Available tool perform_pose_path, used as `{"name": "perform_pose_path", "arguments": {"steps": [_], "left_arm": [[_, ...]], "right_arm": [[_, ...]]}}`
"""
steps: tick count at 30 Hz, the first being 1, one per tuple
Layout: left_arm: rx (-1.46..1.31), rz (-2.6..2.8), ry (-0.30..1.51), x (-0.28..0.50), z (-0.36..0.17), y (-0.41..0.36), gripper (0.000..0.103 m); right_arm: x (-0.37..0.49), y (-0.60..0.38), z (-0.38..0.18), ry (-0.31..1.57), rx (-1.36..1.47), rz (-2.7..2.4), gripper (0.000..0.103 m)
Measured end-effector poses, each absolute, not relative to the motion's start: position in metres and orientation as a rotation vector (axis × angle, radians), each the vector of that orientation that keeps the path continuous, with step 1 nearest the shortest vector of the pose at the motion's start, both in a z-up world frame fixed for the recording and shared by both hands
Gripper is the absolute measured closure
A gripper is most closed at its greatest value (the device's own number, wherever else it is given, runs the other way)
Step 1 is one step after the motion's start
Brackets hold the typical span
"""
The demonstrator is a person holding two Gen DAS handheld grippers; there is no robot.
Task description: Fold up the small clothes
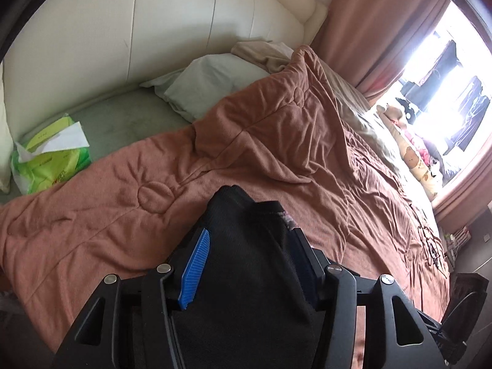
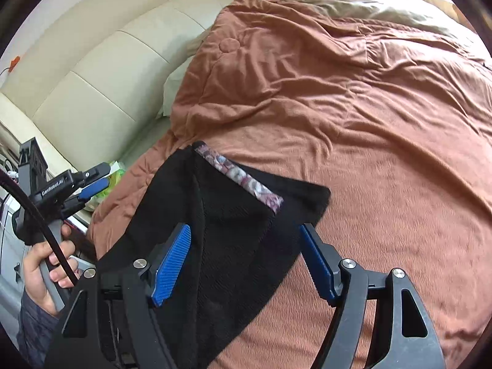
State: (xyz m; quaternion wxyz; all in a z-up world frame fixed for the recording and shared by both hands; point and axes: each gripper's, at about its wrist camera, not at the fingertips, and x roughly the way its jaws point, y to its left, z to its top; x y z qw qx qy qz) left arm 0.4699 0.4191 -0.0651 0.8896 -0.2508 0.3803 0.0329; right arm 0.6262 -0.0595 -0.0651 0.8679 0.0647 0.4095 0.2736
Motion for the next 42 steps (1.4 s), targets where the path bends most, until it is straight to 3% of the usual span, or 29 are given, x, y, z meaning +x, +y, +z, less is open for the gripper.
{"name": "perform_pose_path", "arguments": {"steps": [8,10,12,17,19,23,25,26,42], "left_arm": [[-0.501,0.080,0.797,0.411,-0.063,0.399,0.047],[-0.504,0.088,0.787,0.394,-0.061,0.391,0.044],[-0.515,0.101,0.776,0.377,-0.060,0.382,0.034],[-0.532,0.128,0.728,0.332,-0.051,0.349,0.034],[-0.554,0.130,0.705,0.315,-0.047,0.336,0.033],[-0.546,0.156,0.665,0.288,-0.037,0.308,0.011],[-0.537,0.163,0.641,0.276,-0.029,0.295,0.000],[-0.528,0.165,0.632,0.271,-0.025,0.289,0.000],[-0.359,0.106,0.573,0.185,0.031,0.200,0.000]], "right_arm": [[0.594,-0.078,-0.060,0.867,0.169,0.613,0.032],[0.584,-0.086,-0.060,0.866,0.178,0.621,0.032],[0.576,-0.097,-0.058,0.863,0.185,0.627,0.032],[0.555,-0.137,-0.046,0.826,0.139,0.615,0.031],[0.540,-0.144,-0.037,0.805,0.109,0.606,0.025],[0.504,-0.161,-0.015,0.732,0.040,0.578,0.019],[0.488,-0.168,-0.006,0.694,0.004,0.546,0.005],[0.480,-0.173,-0.003,0.684,-0.006,0.542,0.000],[0.356,-0.258,0.030,0.566,0.027,0.464,0.000]]}}
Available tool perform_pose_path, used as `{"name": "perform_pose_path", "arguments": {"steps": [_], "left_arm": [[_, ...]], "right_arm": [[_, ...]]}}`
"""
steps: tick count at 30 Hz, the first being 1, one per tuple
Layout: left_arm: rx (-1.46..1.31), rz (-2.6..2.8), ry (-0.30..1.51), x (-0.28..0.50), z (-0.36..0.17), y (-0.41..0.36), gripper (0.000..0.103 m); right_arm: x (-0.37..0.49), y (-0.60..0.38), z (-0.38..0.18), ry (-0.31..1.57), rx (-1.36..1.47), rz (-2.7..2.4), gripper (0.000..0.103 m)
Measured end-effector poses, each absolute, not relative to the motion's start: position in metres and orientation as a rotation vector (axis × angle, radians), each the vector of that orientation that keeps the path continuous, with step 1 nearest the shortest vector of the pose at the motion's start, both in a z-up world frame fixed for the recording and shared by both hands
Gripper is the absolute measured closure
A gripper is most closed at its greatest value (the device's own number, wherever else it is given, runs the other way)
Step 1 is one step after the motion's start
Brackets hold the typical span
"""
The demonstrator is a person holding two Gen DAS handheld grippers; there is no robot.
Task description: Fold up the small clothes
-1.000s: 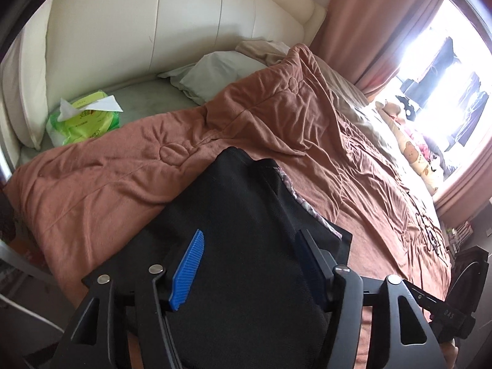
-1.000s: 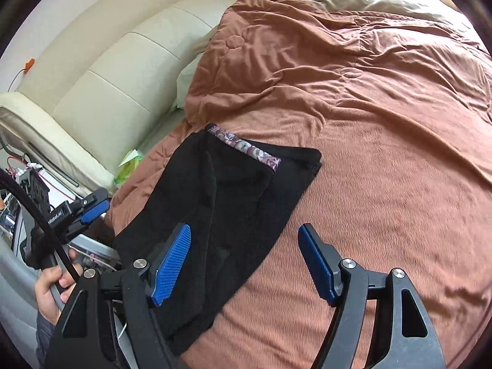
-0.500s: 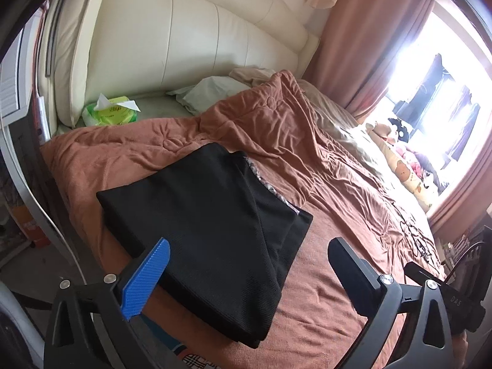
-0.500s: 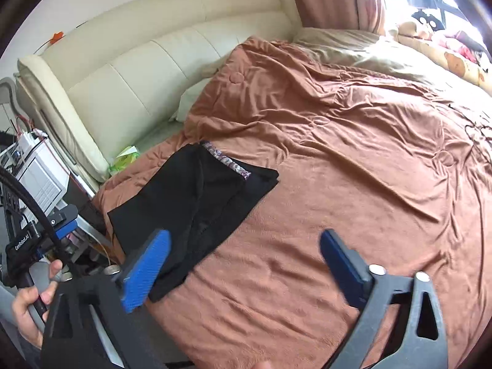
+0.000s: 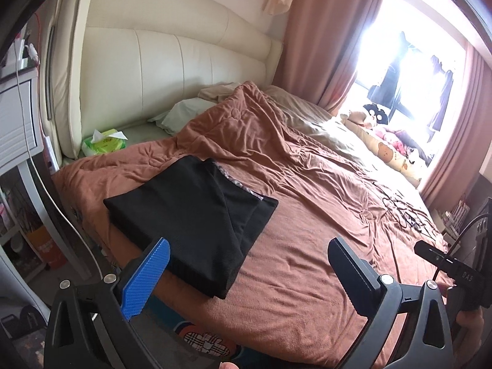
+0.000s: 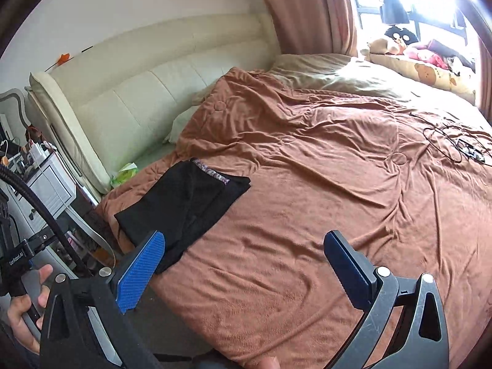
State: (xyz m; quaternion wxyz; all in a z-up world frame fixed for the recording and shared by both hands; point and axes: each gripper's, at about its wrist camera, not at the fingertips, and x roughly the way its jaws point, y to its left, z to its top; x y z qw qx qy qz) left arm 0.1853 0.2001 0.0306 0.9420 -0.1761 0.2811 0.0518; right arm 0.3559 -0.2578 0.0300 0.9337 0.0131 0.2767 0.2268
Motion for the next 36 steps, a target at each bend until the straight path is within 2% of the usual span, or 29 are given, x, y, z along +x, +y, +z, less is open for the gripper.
{"name": "perform_pose_path", "arguments": {"steps": [18,36], "left_arm": [[-0.248,0.021,0.533,0.089,0.049,0.136,0.000],[-0.127,-0.093,0.547,0.034,0.030,0.071,0.000]], "right_arm": [[0.207,-0.329,0.028,0.445,0.015,0.390,0.000],[0.111,-0.384,-0.001,0.414,0.001,0.297,0.000]]}}
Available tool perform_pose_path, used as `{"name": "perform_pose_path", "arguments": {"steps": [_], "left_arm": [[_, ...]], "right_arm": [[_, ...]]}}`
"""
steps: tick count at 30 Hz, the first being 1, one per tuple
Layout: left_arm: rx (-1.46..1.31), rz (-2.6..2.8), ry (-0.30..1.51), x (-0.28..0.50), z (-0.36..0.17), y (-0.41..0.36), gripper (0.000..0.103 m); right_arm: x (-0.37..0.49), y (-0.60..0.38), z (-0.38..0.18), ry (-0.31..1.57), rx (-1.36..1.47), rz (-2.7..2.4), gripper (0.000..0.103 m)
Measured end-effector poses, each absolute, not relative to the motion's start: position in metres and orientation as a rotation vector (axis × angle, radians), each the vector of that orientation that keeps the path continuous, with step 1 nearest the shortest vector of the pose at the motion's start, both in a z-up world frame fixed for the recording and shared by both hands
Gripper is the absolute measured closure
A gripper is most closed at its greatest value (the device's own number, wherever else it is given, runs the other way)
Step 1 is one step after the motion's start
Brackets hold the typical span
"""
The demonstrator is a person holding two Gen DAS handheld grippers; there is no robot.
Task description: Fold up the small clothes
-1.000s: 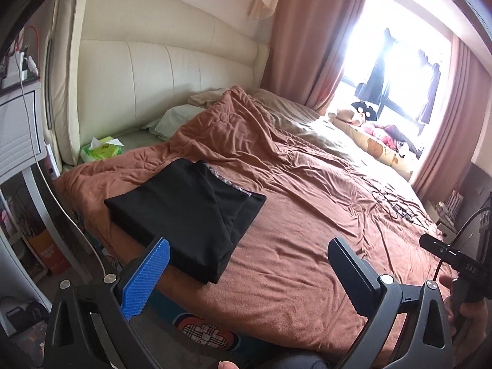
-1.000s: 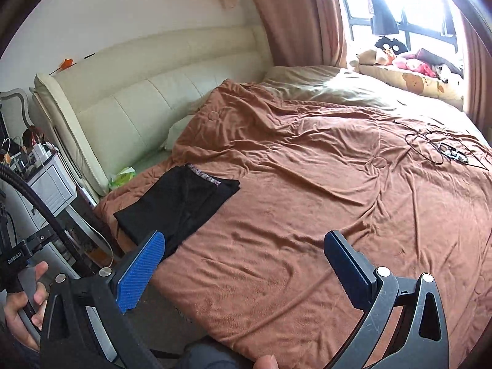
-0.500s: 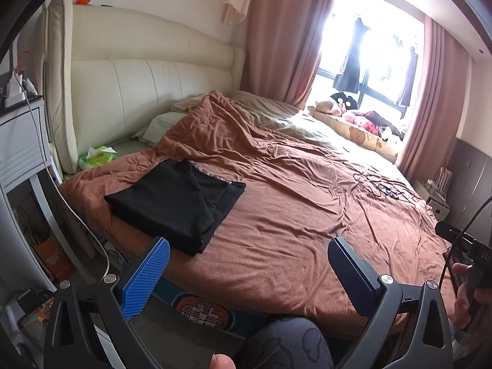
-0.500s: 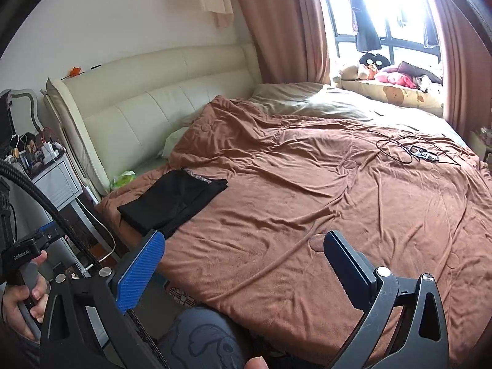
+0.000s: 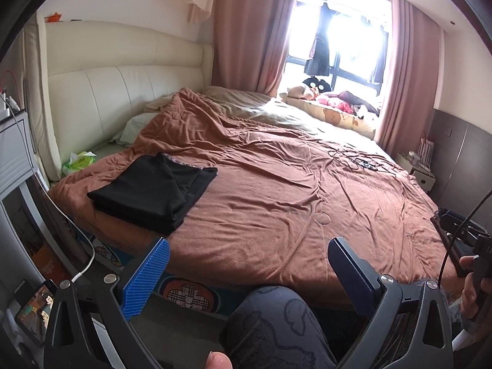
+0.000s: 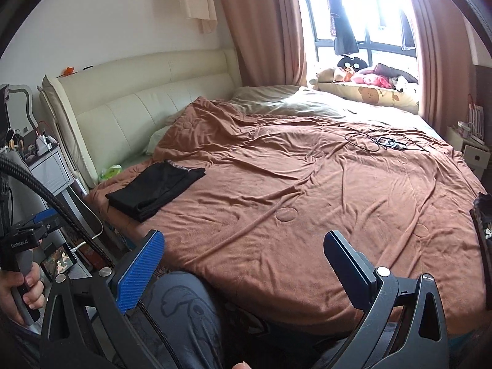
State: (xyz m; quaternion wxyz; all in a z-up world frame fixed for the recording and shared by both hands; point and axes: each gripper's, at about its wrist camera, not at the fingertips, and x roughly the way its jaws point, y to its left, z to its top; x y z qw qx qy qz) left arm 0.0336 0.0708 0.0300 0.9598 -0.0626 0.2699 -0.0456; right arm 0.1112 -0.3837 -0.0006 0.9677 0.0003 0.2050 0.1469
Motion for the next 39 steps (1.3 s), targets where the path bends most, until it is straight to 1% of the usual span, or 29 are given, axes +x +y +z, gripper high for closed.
{"name": "perform_pose_path", "arguments": {"steps": [10,39], "left_arm": [[-0.104,-0.126,0.537,0.008,0.016,0.058,0.000],[-0.105,-0.098,0.502,-0.009,0.014,0.067,0.000]], "right_arm": [[0.075,-0.391,-0.016,0.413,-0.007,0.259,0.000],[0.068,-0.399,-0.025,0.432,-0.001,0.259,0.000]]}}
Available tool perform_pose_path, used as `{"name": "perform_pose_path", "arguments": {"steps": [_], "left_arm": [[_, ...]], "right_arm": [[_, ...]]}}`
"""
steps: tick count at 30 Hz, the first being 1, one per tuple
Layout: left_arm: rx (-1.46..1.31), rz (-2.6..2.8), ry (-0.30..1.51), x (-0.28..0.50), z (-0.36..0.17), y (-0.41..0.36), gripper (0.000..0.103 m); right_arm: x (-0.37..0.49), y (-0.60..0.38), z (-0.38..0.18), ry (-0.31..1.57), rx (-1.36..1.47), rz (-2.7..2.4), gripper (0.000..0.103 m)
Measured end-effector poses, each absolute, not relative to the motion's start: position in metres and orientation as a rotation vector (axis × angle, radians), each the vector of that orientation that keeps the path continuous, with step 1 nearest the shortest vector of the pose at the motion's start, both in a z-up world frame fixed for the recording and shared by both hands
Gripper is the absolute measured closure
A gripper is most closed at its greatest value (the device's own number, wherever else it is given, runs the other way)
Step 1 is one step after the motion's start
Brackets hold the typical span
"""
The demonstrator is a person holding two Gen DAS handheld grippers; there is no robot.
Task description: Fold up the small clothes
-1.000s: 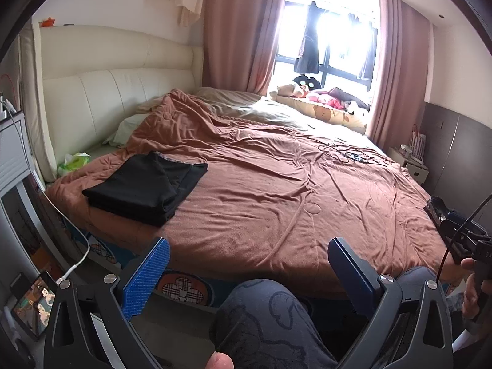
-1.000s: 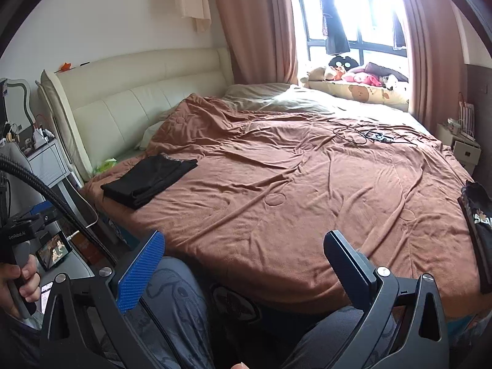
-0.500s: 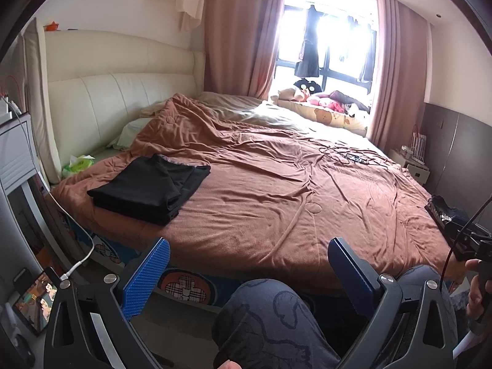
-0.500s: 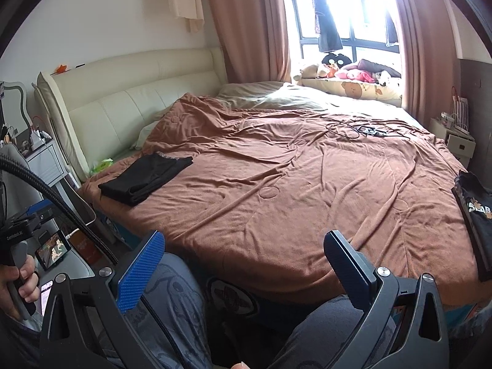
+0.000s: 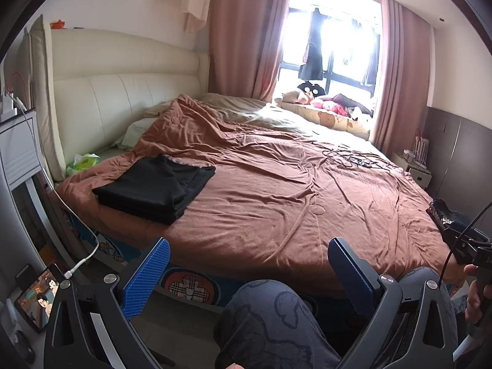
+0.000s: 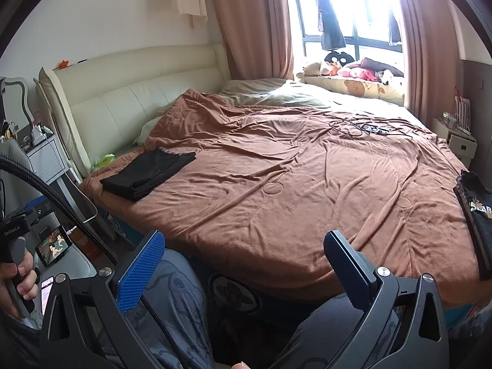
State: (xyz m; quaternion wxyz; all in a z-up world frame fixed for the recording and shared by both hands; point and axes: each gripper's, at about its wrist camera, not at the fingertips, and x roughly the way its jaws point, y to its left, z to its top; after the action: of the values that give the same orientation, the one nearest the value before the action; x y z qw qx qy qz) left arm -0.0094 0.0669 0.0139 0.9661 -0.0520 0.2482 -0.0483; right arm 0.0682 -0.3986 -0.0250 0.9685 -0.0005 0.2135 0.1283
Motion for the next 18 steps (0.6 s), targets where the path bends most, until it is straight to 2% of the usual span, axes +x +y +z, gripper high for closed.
{"name": "perform_pose_path", "arguments": {"steps": [18], "left_arm": [[-0.105,-0.097,0.504,-0.0118,0.0131,0.0688,0.000]], "right_arm": [[0.0664,-0.4007,-0.0256,0.434,0.002,0.260,0.000]]}}
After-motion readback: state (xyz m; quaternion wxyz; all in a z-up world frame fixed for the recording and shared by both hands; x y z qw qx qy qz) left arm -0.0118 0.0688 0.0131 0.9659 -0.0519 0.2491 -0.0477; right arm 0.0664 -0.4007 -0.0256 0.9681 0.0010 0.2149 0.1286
